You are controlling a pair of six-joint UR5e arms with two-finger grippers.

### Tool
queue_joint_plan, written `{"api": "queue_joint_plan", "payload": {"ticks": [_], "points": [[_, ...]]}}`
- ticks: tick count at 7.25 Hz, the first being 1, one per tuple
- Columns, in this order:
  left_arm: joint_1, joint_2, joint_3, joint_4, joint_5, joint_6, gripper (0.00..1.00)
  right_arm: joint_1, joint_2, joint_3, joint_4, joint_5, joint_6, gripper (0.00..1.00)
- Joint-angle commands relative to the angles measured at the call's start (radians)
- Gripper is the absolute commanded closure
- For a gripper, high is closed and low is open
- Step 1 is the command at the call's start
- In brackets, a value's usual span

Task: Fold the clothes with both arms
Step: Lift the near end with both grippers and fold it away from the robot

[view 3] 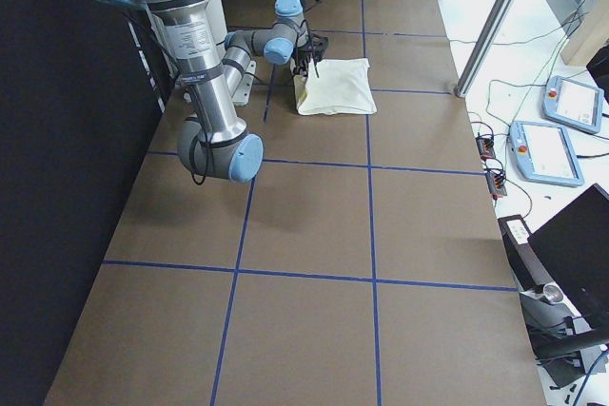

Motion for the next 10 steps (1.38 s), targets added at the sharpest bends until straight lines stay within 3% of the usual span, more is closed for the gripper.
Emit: {"api": "queue_joint_plan", "payload": {"ticks": [1,3,4,5,6,7,8,9,10], "points": [[-0.114,-0.061,0.156,-0.072,-0.002,0.056,1.0,0.097,0.111,-0.192,0.026,0.008,-0.092,1.0],[-0.172,-0.125,0.31,-0.149,-0.002,0.068,1.0,0.166,0.277,-0.542,0.189,0.043,-0.103,1.0],[-0.184,-0.151,0.379,-0.196,0.0,0.068,1.0,0.189,0.306,-0.619,0.211,0.081,-0.11,1.0],[-0.189,-0.162,0.456,-0.272,0.001,0.067,1.0,0.196,0.308,-0.633,0.224,0.092,-0.115,1.0],[-0.198,-0.187,0.542,-0.323,0.004,0.068,0.21,0.202,0.31,-0.636,0.225,0.095,-0.114,0.79],[-0.209,-0.213,0.588,-0.325,0.009,0.079,0.0,0.228,0.31,-0.642,0.225,0.104,-0.124,0.01],[-0.249,-0.249,0.64,-0.327,0.006,0.167,0.0,0.302,0.316,-0.677,0.224,0.239,-0.218,0.0],[-0.305,-0.257,0.649,-0.336,-0.006,0.18,0.0,0.329,0.325,-0.694,0.224,0.292,-0.283,0.0],[-0.36,-0.256,0.652,-0.369,-0.107,0.182,0.0,0.329,0.34,-0.691,0.224,0.299,-0.281,0.0]]}}
